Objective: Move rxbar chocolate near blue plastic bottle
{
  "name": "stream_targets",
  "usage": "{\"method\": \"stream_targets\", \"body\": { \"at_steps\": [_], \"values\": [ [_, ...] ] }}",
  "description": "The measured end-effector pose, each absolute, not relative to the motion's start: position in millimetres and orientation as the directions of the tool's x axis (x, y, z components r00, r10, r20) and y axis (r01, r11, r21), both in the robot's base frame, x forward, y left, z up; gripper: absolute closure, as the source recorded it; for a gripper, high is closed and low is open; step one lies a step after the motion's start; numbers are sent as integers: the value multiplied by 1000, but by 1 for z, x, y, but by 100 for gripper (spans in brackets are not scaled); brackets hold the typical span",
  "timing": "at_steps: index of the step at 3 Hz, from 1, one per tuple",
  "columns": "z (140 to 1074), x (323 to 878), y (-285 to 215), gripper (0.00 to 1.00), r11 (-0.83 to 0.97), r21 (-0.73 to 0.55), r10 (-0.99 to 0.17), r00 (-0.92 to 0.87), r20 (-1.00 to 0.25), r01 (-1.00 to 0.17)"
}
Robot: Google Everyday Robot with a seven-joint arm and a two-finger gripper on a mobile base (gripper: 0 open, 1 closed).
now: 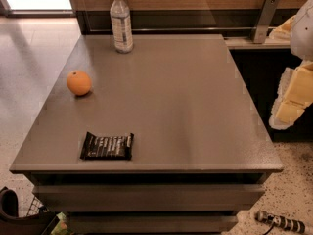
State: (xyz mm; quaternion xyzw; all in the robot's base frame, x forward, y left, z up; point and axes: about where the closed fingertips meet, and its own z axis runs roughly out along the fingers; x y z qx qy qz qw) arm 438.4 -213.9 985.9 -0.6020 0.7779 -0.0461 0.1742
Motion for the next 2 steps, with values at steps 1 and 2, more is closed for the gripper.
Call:
{"method": "stream_targets", "body": {
  "at_steps": [1, 2],
  "values": [
    [985, 440, -212, 0, 269, -282, -952, -209, -225, -921],
    [984, 443, -205, 0, 263, -283, -949, -194, -250, -922]
  ]
}}
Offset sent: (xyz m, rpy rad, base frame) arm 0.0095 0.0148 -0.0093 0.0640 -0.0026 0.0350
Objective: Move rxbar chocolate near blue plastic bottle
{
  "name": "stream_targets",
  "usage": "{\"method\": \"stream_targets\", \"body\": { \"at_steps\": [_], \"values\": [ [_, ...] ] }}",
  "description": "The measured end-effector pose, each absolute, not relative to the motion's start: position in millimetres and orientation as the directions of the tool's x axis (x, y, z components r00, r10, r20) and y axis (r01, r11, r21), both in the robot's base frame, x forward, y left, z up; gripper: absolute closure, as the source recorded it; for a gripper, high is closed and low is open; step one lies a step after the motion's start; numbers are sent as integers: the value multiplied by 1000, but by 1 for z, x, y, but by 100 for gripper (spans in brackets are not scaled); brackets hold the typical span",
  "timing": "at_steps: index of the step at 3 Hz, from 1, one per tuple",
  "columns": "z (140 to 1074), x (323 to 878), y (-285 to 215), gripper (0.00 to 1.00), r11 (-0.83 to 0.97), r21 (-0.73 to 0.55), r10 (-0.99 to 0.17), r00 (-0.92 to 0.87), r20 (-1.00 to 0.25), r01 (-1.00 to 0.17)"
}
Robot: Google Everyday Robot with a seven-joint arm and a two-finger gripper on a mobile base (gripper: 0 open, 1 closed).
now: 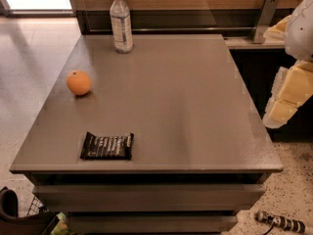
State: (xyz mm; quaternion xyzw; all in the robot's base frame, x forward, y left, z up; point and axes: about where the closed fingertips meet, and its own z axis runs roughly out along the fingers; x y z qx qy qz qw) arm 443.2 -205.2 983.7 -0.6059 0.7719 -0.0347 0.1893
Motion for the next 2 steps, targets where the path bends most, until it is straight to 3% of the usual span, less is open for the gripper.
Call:
{"method": "stream_targets", "body": {
  "at_steps": [1, 2],
  "values": [
    [976, 458, -184, 0, 243, -272, -929, -143, -341, -931],
    [946, 489, -124, 0, 196, -237, -817, -25, -576, -951]
  ]
}}
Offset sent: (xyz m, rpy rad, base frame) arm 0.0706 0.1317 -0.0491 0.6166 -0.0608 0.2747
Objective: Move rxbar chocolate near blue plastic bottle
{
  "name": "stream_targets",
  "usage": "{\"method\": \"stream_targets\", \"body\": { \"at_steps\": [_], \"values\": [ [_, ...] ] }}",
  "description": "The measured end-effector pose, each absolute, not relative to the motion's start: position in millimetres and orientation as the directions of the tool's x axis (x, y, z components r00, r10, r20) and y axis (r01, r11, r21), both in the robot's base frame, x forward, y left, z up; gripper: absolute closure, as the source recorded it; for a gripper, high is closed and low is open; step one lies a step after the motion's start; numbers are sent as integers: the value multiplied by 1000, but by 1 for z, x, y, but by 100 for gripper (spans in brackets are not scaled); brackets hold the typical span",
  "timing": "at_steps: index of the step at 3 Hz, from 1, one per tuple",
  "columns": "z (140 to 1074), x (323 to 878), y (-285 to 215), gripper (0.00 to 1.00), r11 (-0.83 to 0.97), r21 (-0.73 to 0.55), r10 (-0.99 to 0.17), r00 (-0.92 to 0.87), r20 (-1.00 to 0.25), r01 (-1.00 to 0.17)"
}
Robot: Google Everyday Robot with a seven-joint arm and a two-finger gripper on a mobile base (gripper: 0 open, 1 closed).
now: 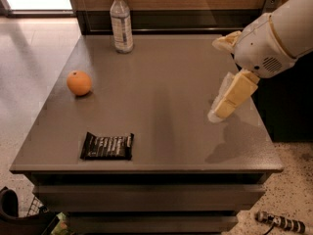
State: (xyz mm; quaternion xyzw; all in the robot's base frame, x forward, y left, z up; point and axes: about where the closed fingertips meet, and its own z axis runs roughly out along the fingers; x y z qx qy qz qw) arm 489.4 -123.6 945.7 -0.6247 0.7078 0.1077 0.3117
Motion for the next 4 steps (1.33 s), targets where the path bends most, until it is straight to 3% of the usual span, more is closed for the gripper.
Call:
{"method": "stream_targets", "body": {
  "at_steps": [1, 2, 4],
  "values": [
    [929, 494, -73, 0, 179, -203, -669, 32, -743, -963],
    [907, 462, -12, 0, 160, -174, -575, 52, -817, -972],
    [892, 457, 3, 0, 144, -154, -554, 49, -831, -978]
  ]
}}
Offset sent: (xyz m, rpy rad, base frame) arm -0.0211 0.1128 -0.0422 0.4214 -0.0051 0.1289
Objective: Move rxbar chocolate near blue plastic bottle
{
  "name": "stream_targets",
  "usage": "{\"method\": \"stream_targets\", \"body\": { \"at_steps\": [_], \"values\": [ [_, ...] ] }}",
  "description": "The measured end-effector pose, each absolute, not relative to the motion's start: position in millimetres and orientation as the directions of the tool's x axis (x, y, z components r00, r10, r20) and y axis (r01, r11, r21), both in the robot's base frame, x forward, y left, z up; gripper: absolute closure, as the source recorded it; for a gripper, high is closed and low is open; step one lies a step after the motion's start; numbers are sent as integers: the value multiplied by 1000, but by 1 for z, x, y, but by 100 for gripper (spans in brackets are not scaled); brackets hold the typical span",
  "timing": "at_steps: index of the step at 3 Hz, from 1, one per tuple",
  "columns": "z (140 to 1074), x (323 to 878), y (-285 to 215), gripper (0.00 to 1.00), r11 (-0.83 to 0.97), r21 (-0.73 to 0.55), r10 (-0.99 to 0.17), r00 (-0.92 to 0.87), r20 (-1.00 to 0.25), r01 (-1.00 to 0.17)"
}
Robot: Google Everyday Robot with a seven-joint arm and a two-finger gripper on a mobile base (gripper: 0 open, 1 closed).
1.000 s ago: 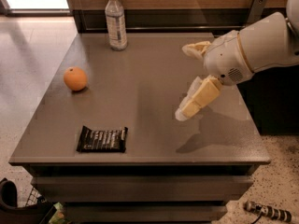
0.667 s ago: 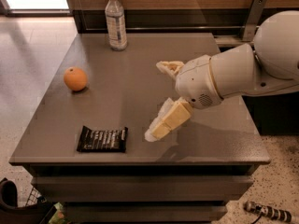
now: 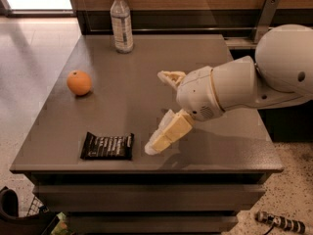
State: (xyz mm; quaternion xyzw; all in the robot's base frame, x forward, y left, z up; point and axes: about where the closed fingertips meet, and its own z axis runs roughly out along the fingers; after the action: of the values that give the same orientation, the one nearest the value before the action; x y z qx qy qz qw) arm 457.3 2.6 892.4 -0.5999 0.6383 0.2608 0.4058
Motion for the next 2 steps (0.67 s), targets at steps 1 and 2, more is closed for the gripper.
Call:
{"method": "stream_targets", "body": {
  "at_steps": [1, 2],
  "values": [
    [867, 444, 31, 0, 113, -120, -521, 45, -853, -986],
    [853, 434, 46, 0, 96, -99, -507, 36, -861, -990]
  ]
}}
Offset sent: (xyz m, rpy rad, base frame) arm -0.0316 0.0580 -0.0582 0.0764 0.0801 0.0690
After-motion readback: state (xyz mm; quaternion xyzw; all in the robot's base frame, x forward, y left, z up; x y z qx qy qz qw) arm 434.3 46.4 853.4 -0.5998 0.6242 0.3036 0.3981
